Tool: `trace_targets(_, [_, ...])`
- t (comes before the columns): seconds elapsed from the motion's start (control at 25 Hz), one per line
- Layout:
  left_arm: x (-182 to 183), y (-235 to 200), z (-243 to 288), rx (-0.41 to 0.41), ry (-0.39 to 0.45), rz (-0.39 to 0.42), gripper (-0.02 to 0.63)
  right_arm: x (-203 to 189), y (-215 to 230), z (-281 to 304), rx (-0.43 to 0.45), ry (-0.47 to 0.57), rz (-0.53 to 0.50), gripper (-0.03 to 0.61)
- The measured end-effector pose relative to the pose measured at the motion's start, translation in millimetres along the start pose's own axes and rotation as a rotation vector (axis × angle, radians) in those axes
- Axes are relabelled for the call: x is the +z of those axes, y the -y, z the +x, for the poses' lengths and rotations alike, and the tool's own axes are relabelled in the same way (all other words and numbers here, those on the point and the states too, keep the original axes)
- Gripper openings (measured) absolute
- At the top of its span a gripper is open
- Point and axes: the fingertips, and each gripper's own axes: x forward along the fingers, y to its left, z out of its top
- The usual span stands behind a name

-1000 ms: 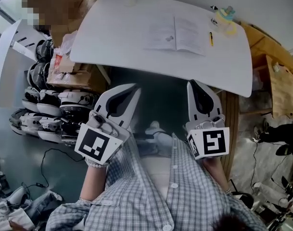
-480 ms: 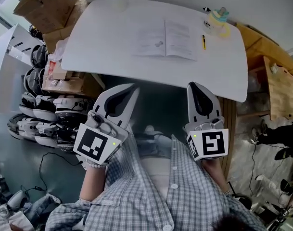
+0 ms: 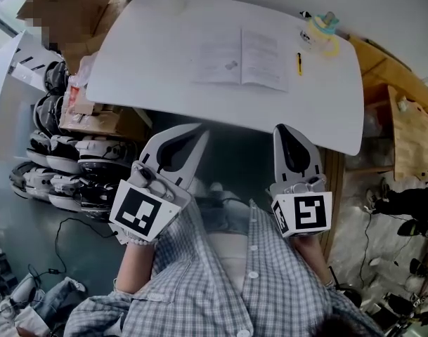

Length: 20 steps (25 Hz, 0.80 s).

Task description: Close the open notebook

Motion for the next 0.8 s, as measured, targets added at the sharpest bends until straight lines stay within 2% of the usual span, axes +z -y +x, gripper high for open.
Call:
trace_targets(0.36, [-1.4, -26.6, 10.5, -0.001, -0.024, -0.010, 0.006, 0.3, 0.3, 25.8, -0.005, -0.030, 0.019, 0.023])
trace_targets(0.56, [10.0, -51.0, 23.6, -0.042, 0.038, -0.011, 0.005, 5.7, -2.2, 50.4, -0.014, -0.035, 0.000, 0.023])
trace_targets(0.68, [8.0, -70.2, 28.8, -0.047, -0.004, -0.016, 0.006, 9.0, -0.7, 66.2, -0.038, -0.043, 0.006, 0.023])
trace_targets(0.8, [15.3, -88.4, 33.9, -0.072, 0.029, -0.010, 0.005, 11.3, -2.5, 80.5, -0.057, -0.050, 0.007, 0.023])
